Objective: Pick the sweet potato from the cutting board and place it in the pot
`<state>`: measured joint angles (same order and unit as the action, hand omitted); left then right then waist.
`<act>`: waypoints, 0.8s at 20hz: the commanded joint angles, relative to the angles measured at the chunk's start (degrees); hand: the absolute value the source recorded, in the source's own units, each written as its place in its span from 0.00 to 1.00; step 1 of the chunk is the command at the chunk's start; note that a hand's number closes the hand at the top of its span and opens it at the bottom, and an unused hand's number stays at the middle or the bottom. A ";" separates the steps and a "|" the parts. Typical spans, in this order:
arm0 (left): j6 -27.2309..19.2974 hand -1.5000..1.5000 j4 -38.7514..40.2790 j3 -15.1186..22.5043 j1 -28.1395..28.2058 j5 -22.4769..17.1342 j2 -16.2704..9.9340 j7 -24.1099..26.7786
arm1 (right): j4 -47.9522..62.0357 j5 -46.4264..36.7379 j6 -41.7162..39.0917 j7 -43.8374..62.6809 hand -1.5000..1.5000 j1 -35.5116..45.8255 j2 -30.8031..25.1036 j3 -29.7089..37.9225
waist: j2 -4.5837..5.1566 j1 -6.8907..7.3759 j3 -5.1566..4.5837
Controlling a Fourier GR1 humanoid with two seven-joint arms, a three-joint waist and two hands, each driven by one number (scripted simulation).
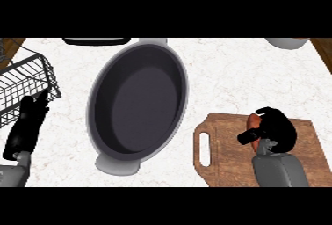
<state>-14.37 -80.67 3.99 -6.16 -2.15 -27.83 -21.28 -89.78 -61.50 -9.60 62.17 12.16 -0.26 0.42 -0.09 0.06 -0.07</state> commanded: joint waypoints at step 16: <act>2.12 0.50 -1.28 -3.61 1.12 3.23 1.78 -0.31 | -4.23 0.57 -9.96 -28.24 1.00 -2.79 -10.54 -11.02 | 0.05 -0.23 0.12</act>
<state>-12.34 -82.79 1.07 -4.92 0.92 -25.56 -22.46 -92.80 -66.48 -15.20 47.27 11.32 -6.54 -6.46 -0.11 -0.10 -0.02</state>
